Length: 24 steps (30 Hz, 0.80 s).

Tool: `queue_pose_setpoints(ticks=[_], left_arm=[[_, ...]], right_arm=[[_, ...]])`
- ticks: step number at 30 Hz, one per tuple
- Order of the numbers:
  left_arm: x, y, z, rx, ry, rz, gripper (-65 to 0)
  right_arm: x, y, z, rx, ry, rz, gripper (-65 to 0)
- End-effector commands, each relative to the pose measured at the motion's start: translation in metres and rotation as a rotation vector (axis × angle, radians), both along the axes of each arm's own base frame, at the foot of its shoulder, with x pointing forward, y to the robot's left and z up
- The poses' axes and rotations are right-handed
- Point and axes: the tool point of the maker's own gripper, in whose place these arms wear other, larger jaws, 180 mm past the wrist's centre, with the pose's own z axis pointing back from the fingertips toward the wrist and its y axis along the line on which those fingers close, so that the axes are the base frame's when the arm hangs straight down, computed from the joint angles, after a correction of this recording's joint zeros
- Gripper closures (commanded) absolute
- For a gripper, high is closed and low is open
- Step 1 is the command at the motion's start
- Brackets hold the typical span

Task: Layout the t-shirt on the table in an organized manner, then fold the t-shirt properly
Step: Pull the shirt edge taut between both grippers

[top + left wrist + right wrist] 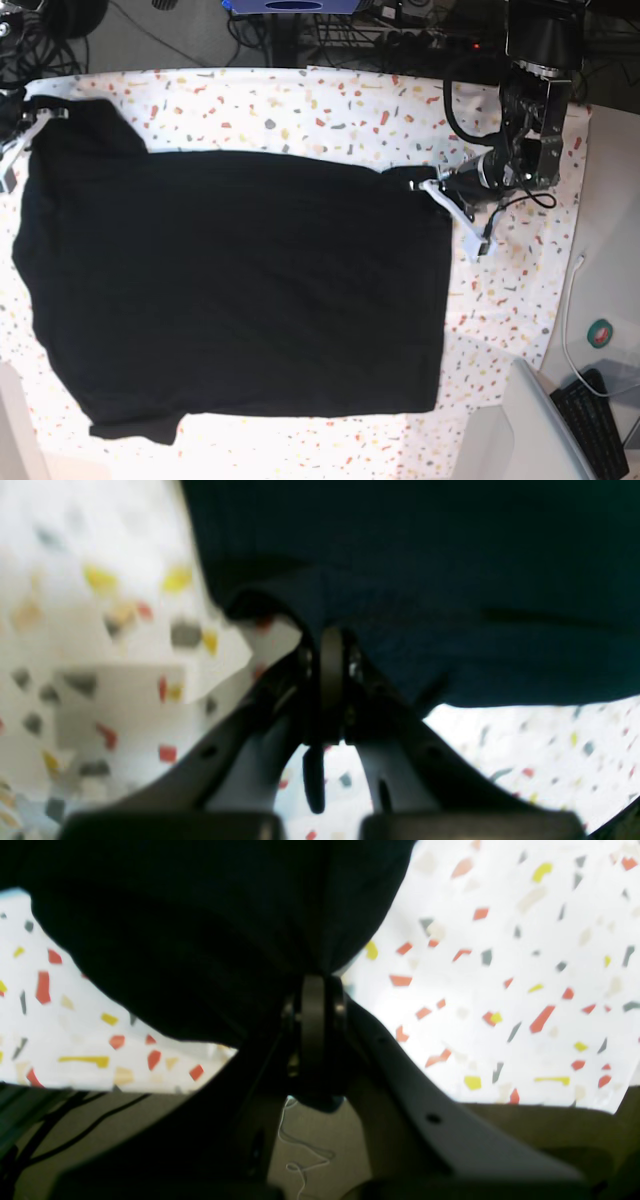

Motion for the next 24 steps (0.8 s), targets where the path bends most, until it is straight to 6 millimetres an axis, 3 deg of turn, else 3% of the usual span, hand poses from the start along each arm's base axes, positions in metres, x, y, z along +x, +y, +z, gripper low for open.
queue_pose_setpoints(ticks=[1, 6, 8, 10, 11, 13, 17, 20, 24], left_arm=[[0.015, 0.003, 0.013, -0.003, -0.055, 0.002, 0.0], [0.002, 0.013, 0.008, 0.016, -0.029, -0.001, 0.0], [-0.006, 0.018, 0.004, 0.019, -0.014, 0.013, -16.8], [-0.018, 0.04, 0.002, 0.028, -0.003, 0.081, -34.7], [-0.024, 0.051, 0.004, 0.031, -0.006, 0.114, -41.8], [-0.03, 0.07, 0.014, 0.045, -0.032, 0.168, -50.0], [-0.054, 0.098, 0.041, 0.092, -0.093, 0.225, -52.5], [-0.069, 0.083, 0.047, 0.055, -0.124, 0.176, -52.5], [-0.083, 0.061, 0.033, -0.041, -0.131, 0.146, -52.5]], right_arm=[[0.008, -0.006, 0.009, -0.02, -0.033, 0.007, 0.0], [0.005, -0.006, 0.008, -0.021, -0.026, 0.008, 0.0], [0.002, -0.006, 0.008, -0.023, -0.021, 0.009, 0.0], [0.002, -0.006, 0.008, -0.023, -0.019, 0.009, 0.0], [0.002, -0.006, 0.008, -0.023, -0.019, 0.009, 0.0], [0.002, -0.006, 0.008, -0.023, -0.019, 0.009, 0.0], [0.002, -0.006, 0.008, -0.023, -0.019, 0.009, 0.0], [0.002, -0.006, 0.007, -0.022, -0.019, 0.008, 0.0], [0.004, -0.005, 0.008, -0.021, -0.027, 0.01, 0.0]])
